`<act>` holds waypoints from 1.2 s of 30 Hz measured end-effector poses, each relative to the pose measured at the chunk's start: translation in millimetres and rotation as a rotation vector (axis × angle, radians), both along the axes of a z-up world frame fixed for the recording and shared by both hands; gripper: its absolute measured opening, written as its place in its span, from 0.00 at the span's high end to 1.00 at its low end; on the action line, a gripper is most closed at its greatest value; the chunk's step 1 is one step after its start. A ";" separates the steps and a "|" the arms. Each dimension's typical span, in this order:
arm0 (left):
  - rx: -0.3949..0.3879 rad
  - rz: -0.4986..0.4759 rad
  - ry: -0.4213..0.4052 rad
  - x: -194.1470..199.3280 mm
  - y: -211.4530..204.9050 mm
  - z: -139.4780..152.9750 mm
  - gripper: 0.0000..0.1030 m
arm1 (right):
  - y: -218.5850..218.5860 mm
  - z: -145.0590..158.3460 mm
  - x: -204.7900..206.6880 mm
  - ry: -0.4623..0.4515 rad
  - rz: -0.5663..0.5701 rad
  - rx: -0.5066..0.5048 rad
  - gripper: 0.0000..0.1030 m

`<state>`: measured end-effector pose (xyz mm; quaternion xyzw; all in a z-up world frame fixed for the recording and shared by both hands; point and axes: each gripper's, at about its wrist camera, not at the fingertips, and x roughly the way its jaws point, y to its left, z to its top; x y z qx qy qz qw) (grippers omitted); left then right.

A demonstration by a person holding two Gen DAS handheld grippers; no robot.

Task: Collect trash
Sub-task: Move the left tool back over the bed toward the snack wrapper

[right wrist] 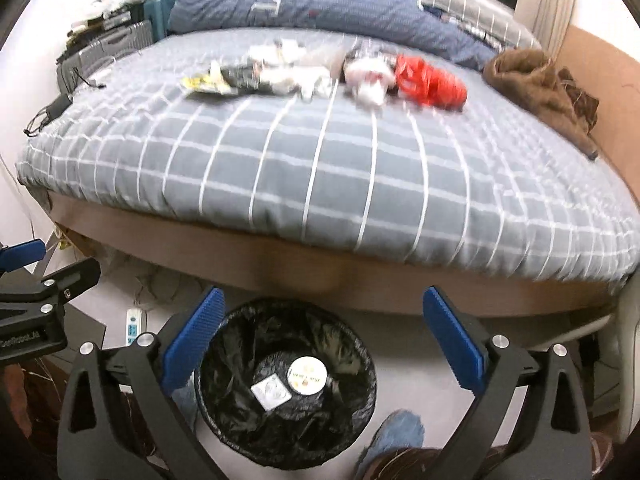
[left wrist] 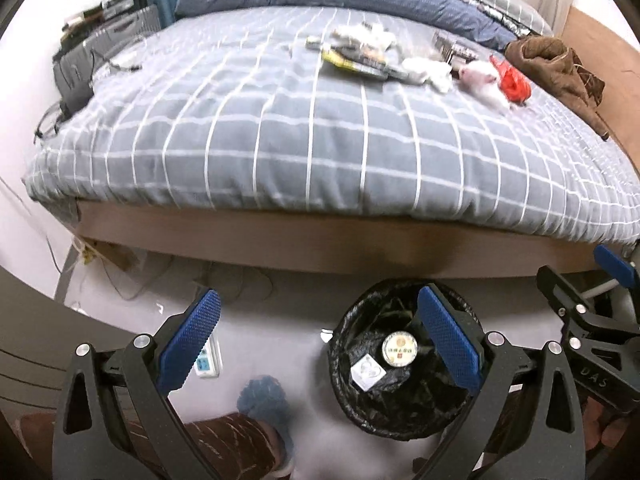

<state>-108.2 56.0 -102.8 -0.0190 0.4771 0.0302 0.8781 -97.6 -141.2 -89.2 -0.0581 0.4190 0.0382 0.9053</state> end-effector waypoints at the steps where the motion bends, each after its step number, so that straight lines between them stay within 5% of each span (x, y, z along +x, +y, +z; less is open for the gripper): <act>1: 0.002 -0.001 -0.008 1.2 -1.6 3.7 0.06 | 0.5 5.8 -1.2 -0.022 0.003 0.001 0.07; 8: -0.017 -0.003 -0.064 10.0 -8.7 30.9 0.05 | -8.6 36.3 2.1 -0.130 0.000 0.018 0.07; 22: -0.017 0.029 -0.107 89.9 -5.2 54.3 0.06 | -37.7 53.6 69.9 -0.170 -0.066 0.018 0.07; 36: -0.001 0.011 -0.093 163.6 -16.3 43.7 0.06 | -41.0 45.4 150.9 -0.161 -0.059 0.035 0.09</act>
